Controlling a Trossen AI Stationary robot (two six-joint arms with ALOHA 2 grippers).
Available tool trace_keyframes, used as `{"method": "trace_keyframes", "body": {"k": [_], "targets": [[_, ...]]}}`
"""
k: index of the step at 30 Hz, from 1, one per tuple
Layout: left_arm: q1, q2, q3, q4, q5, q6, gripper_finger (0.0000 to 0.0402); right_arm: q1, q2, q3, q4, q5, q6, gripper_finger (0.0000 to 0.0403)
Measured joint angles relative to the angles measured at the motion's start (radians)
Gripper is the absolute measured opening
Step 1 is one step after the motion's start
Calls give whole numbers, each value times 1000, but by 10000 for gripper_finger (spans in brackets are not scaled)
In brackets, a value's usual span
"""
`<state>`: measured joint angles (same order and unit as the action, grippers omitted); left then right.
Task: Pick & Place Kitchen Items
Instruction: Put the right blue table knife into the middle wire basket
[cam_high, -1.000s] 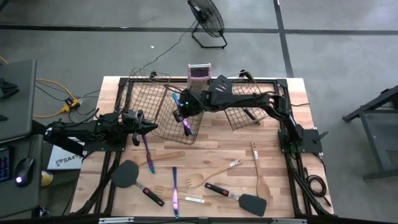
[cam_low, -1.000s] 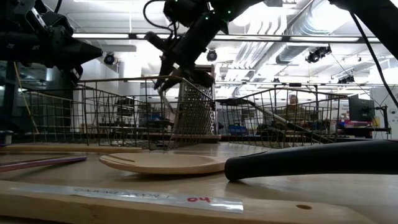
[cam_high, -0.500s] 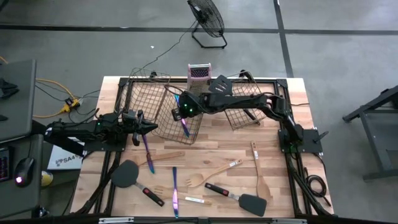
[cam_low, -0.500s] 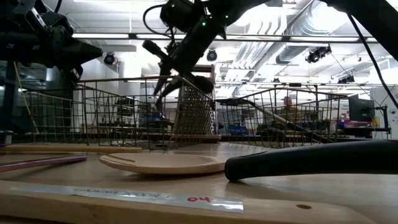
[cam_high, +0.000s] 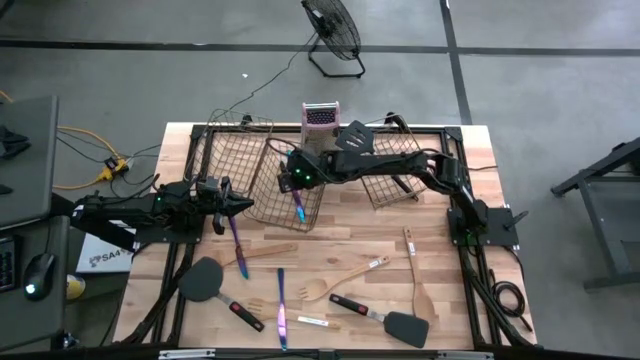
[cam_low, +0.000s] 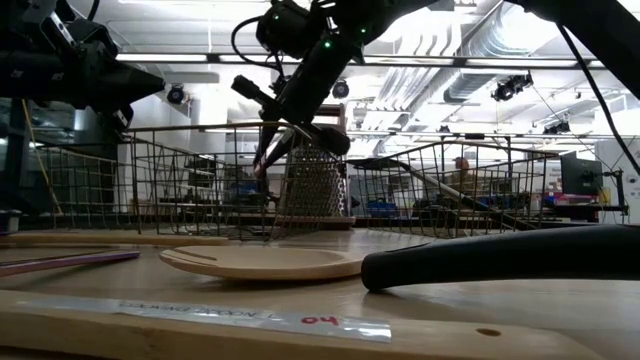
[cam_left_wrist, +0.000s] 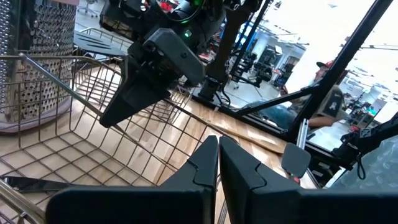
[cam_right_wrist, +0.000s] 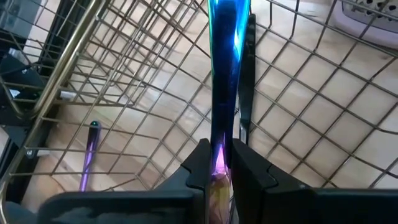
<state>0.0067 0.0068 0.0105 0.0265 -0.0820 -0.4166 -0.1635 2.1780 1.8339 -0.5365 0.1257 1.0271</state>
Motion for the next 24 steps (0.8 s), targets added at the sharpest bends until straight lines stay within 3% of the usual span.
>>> {"method": "trace_keyframes", "body": {"k": [24], "targets": [[0,0,0,0,0,0,15,6,0,0,-6,-21,0,43]]}}
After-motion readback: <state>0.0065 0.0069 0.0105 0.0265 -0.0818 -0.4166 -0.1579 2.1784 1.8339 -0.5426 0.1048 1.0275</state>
